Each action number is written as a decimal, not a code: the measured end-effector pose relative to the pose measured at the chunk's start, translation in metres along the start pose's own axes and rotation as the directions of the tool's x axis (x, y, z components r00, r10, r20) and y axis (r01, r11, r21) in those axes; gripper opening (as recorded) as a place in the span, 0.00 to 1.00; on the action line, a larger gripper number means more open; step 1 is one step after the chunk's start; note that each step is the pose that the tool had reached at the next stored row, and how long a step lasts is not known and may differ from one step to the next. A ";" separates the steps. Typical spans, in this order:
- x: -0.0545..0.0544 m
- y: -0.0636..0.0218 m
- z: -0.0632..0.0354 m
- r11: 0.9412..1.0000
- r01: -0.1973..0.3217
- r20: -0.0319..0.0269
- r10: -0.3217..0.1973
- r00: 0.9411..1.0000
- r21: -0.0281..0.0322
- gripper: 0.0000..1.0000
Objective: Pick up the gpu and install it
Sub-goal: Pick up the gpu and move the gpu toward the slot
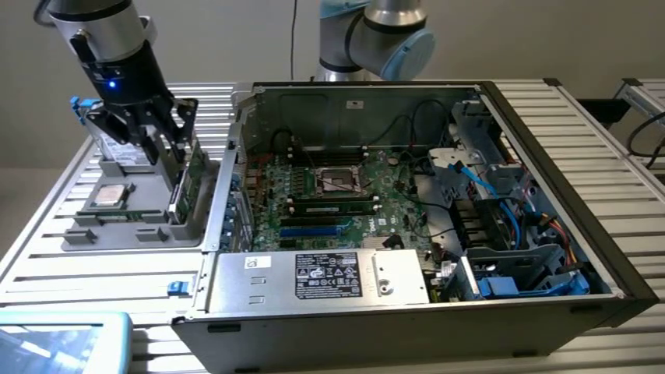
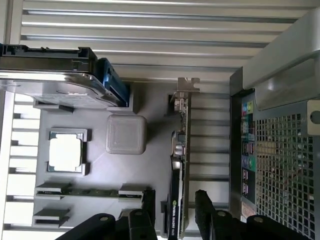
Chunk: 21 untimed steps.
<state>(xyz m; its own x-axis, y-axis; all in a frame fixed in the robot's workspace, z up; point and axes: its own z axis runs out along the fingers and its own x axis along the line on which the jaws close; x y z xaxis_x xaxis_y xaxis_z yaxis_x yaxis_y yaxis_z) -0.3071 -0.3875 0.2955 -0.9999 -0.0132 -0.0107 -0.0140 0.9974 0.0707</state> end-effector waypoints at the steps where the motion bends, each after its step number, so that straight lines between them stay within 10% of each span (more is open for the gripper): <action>1: 0.000 -0.0008 0.0017 1.000 0.000 0.000 0.000 1.000 0.000 0.46; 21: -0.003 -0.0072 0.0333 1.000 -0.010 0.004 0.010 1.000 -0.007 0.46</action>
<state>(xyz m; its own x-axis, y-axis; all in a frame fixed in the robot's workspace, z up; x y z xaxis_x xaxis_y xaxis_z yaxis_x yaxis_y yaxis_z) -0.3036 -0.3922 0.2618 -0.9999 -0.0031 -0.0137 -0.0041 0.9970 0.0777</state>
